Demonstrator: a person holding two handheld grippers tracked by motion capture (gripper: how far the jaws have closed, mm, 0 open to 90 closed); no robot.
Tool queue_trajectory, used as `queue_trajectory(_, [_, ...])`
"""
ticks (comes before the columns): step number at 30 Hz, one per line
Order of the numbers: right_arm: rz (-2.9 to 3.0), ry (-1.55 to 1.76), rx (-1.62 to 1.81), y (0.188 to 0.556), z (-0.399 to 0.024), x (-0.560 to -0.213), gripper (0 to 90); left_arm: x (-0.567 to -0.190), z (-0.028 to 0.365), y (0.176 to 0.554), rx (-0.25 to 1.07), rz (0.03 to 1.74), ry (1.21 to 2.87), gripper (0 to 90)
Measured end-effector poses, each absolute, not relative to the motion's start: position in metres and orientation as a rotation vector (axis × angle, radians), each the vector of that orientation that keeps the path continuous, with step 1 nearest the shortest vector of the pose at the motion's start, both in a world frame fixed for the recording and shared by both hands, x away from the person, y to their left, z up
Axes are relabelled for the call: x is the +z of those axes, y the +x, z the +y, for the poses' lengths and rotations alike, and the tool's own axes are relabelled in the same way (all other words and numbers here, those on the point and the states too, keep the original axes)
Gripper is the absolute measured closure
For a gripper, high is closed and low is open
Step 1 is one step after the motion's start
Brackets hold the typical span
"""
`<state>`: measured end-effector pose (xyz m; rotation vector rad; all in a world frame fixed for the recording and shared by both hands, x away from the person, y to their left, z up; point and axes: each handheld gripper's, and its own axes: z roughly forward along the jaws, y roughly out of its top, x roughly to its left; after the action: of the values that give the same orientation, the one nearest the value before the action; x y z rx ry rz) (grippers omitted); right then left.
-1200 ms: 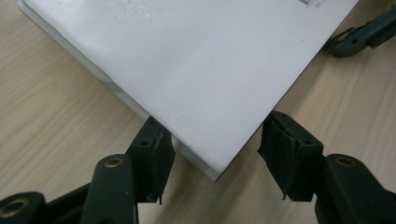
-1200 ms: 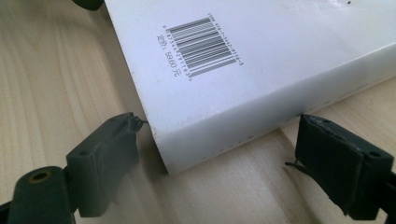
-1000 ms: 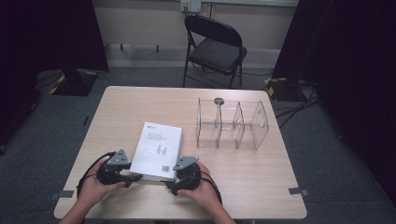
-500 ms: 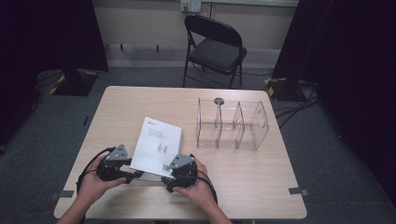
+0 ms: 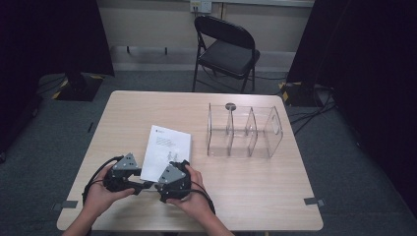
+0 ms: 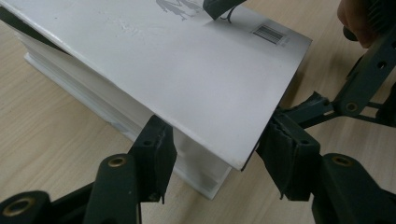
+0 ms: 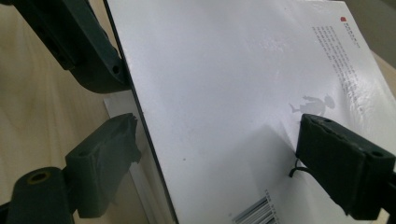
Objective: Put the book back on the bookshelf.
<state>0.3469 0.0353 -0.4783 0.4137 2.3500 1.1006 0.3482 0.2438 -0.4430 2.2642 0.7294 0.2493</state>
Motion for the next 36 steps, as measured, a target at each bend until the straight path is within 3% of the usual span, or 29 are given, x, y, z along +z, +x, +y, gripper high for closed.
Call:
queue_trajectory(3, [2.324,0.419,1.113,0.348,0.034,-0.479,17.0,-0.443,0.243,0.348,0.249,0.739,2.261,44.9])
queue_trajectory(16, [2.317,0.475,1.172,0.349,0.033,-0.476,17.5,-0.437,0.241,0.348,0.26,0.717,2.278,43.2])
queue_trajectory(26, [2.291,0.356,1.17,0.343,0.029,-0.471,36.3,-0.437,0.24,0.35,0.244,0.708,2.245,40.9])
queue_trajectory(30, [2.29,0.336,1.158,0.342,0.025,-0.471,40.0,-0.442,0.239,0.348,0.269,0.686,2.252,29.1])
queue_trajectory(36, [2.287,0.332,1.162,0.341,0.023,-0.469,41.6,-0.452,0.257,0.352,0.222,0.756,2.229,23.4])
